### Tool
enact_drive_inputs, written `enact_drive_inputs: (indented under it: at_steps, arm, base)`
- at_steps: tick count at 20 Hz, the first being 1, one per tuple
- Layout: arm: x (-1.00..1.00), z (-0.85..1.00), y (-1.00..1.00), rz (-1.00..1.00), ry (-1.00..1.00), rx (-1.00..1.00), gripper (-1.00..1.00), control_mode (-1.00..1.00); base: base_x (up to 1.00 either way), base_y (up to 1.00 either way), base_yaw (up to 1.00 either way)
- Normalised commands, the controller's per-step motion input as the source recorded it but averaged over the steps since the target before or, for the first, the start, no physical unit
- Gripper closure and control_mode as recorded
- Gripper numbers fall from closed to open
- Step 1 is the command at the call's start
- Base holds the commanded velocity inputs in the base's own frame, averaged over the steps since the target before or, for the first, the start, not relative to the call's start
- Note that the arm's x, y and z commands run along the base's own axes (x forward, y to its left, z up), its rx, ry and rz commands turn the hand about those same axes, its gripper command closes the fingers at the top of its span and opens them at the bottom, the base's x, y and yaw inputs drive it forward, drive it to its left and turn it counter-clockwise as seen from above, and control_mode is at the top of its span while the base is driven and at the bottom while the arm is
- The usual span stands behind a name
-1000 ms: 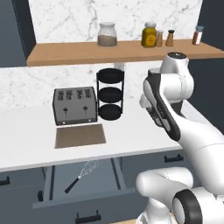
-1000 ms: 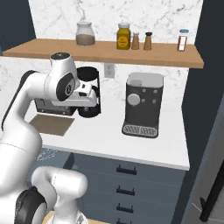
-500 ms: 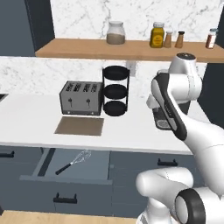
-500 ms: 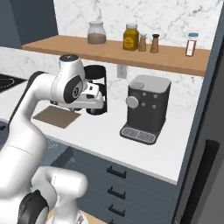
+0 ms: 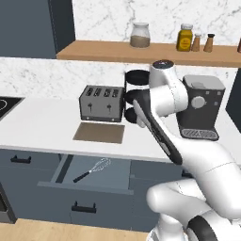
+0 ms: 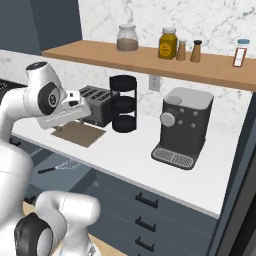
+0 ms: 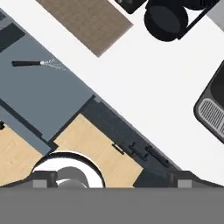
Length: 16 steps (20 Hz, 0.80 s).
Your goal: Pick the whisk from the drawer and place it on the counter.
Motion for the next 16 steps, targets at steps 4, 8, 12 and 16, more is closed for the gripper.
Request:
enact_drive_inputs:
  at_steps: [4,8,12,16]
  arm:
    - [-0.19,-0.42,1.0,0.37,0.04,-0.26,-1.0,-1.0]
    - [-0.13,-0.79,1.0,0.37,0.07,-0.22,-1.0,-1.0]
    - [-0.13,-0.99,0.98,0.41,0.16,-0.18,-1.0,-1.0]
    - [-0.23,-1.0,0.64,0.42,0.19,-0.17,-1.0,-1.0]
  base:
    - [0.0,0.0,0.0]
    - [0.0,0.0,0.0]
    - [0.0,0.0,0.0]
    - [0.0,0.0,0.0]
